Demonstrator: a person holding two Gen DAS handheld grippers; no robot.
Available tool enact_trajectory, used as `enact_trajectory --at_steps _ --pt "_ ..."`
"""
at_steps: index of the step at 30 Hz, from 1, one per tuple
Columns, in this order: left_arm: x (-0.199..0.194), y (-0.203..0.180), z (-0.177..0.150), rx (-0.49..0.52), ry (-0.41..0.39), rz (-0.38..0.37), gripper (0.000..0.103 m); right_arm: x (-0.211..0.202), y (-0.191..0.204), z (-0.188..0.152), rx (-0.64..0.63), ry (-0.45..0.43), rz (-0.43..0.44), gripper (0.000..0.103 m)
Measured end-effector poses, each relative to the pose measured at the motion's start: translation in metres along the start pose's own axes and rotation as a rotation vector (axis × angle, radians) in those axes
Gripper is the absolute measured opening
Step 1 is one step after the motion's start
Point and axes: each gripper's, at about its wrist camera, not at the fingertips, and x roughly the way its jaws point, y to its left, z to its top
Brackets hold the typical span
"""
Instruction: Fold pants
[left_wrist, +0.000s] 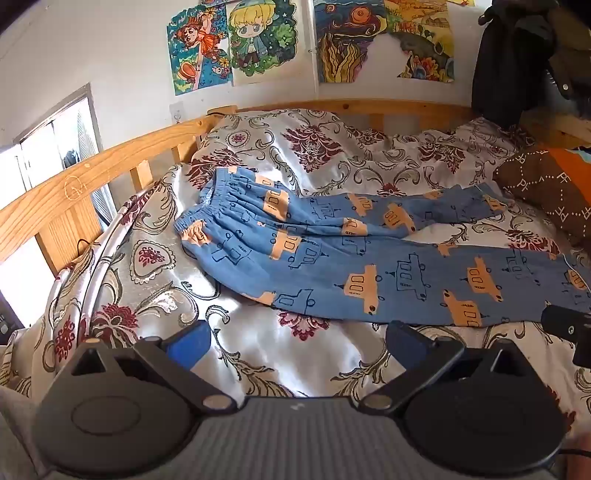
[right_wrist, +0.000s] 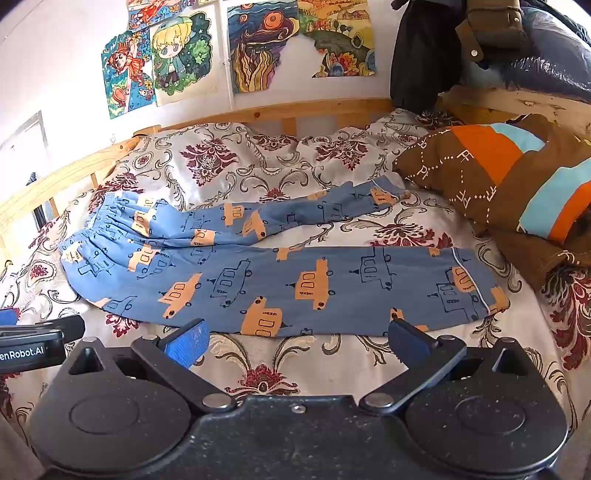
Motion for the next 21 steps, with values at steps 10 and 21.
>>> enact_trajectory --at_steps 10,21 --pt "0.0005 0.0004 -0.0022 -0.004 0.008 0.002 0.103 0.0006 -0.0004 -0.0002 0.004 0.005 0.001 0.102" --pt "0.0027 0.0022 -0.0018 -0.002 0.012 0.003 0.103 0.0006 0.0003 -0.0005 0.010 0.004 -0.005 0.102"
